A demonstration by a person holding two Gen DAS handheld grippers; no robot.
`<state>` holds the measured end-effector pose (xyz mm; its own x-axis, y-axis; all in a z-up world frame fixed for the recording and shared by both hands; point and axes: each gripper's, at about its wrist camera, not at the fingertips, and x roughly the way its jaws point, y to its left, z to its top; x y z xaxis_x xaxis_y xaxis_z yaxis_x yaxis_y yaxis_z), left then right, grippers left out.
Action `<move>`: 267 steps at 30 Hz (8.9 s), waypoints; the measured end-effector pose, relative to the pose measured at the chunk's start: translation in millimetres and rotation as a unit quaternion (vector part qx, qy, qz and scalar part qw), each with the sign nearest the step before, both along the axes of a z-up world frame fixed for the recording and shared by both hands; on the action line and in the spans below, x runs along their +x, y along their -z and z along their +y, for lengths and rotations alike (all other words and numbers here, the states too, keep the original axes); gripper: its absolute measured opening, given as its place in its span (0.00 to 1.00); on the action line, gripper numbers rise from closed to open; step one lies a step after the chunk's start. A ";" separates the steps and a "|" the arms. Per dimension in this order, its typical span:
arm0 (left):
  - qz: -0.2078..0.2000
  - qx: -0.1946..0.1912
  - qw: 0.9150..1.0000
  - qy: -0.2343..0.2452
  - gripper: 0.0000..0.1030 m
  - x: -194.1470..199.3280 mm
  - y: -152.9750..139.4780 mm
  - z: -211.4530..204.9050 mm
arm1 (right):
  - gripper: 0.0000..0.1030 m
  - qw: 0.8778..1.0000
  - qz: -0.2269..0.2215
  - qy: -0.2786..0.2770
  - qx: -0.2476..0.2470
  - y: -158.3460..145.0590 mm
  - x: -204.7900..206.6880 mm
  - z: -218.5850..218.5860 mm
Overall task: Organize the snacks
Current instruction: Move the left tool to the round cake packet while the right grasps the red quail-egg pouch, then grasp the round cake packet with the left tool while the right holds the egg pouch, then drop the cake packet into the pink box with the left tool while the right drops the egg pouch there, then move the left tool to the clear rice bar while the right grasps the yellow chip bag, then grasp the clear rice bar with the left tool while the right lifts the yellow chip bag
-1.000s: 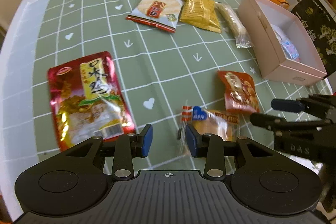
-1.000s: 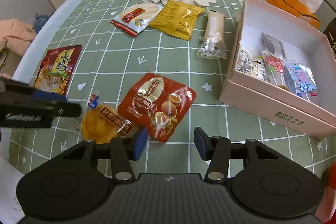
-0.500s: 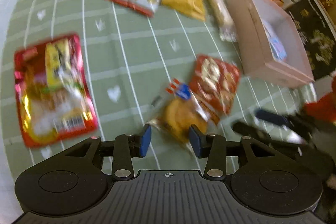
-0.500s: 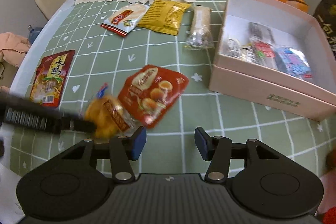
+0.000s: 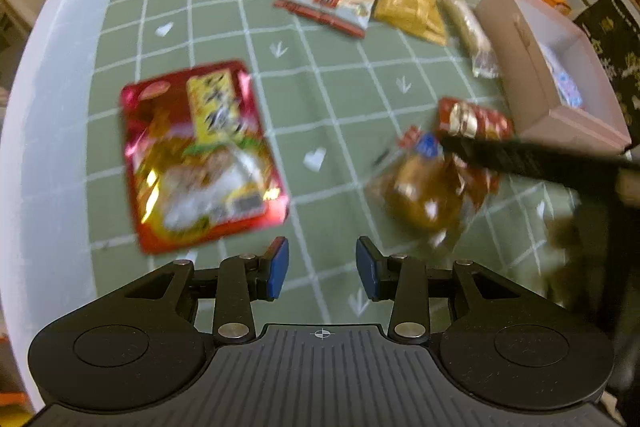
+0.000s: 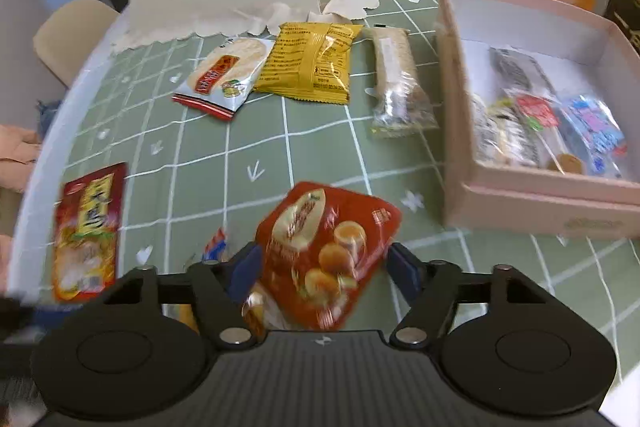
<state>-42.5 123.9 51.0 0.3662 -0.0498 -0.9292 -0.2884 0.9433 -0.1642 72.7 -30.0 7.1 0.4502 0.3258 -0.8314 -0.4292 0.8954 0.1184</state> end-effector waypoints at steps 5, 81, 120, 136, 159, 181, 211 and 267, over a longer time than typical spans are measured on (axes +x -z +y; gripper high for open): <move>0.001 -0.003 1.000 -0.013 0.40 -16.5 -0.4 4.3 | 0.81 0.998 -0.029 -0.040 -0.042 4.0 -2.0 24.0; -0.015 -0.047 0.996 0.078 0.59 12.5 10.6 -74.7 | 0.71 0.998 -0.019 -0.010 -0.058 1.6 -45.4 -93.1; -0.157 -0.092 0.975 0.125 0.57 208.3 -58.1 -145.9 | 0.71 0.998 -0.047 0.023 -0.026 -65.7 -6.7 -169.5; -0.093 -0.079 0.989 -0.079 0.57 41.6 -10.7 11.7 | 0.72 0.998 0.014 0.042 0.035 -124.4 157.1 -107.4; -0.066 -0.072 0.972 -0.214 0.57 -81.5 5.5 110.5 | 0.29 0.986 -0.006 -0.030 -0.162 -19.2 151.3 69.6; -0.057 -0.091 0.987 -0.123 0.57 -49.4 9.8 52.8 | 0.77 0.996 0.086 0.008 0.000 -18.2 159.5 83.6; -0.053 -0.106 0.993 0.003 0.51 20.5 14.4 -24.7 | 0.48 0.993 0.077 -0.085 0.003 -18.2 -6.2 -37.4; -0.041 0.036 0.994 0.097 0.34 23.1 17.3 -59.6 | 0.91 0.997 -0.017 -0.057 -0.045 13.2 -53.6 -77.1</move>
<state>-19.4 64.3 33.7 0.4304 -0.0619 -0.9005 -0.0886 0.9899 -0.1104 19.0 -107.1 -6.0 0.4432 0.3015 -0.8442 -0.5321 0.8464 0.0229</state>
